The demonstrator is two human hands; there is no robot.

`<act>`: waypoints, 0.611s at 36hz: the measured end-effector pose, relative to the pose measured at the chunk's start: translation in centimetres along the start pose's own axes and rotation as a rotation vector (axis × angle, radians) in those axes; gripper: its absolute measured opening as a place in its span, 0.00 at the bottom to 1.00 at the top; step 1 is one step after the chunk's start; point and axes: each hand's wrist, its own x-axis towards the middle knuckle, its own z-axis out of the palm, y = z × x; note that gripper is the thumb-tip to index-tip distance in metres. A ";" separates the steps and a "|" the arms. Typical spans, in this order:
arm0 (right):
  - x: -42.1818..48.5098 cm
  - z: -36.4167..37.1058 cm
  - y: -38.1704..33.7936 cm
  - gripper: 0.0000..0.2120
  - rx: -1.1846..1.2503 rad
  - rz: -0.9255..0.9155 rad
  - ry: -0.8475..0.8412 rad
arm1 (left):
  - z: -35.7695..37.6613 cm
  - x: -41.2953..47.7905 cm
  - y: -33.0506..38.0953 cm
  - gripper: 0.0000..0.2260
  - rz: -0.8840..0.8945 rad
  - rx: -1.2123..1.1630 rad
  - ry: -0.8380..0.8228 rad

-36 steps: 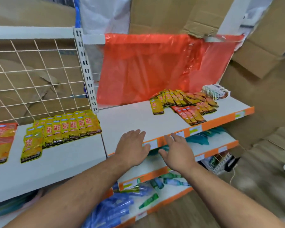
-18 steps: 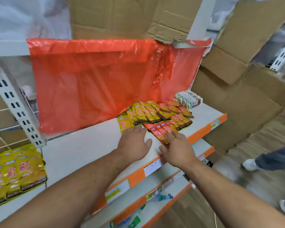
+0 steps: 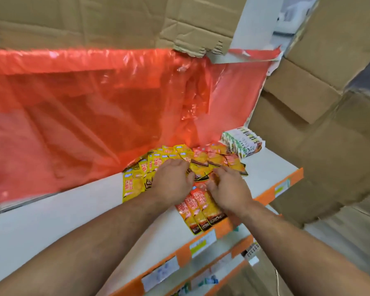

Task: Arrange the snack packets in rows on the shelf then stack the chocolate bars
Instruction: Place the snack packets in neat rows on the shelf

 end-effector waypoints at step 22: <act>11.1 0.4 6.6 0.17 0.039 -0.266 -0.166 | 3.6 7.2 5.9 0.17 -0.286 0.270 -0.097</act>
